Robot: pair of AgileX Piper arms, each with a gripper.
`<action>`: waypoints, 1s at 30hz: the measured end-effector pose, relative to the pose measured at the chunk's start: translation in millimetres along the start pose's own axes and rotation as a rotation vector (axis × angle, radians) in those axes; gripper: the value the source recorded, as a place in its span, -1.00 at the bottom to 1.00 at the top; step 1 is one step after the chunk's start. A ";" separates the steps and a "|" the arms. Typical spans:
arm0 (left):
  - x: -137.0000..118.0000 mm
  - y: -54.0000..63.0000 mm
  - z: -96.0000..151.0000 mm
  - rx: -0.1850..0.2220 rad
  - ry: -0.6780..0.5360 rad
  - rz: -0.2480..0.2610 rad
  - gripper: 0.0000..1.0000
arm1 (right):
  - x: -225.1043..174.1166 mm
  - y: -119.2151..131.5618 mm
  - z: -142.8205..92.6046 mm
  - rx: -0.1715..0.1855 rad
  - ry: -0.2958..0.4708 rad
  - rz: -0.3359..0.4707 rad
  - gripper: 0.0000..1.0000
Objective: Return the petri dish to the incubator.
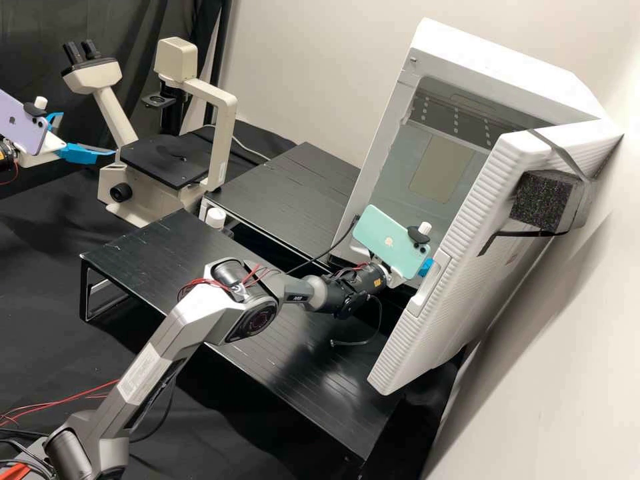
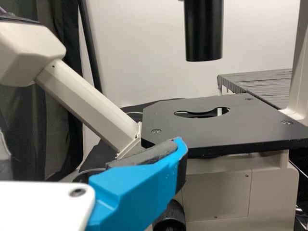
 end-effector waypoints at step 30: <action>0.0 0.0 0.0 0.000 0.000 0.000 1.00 | 0.8 -15.6 2.4 -0.021 0.010 -0.035 1.00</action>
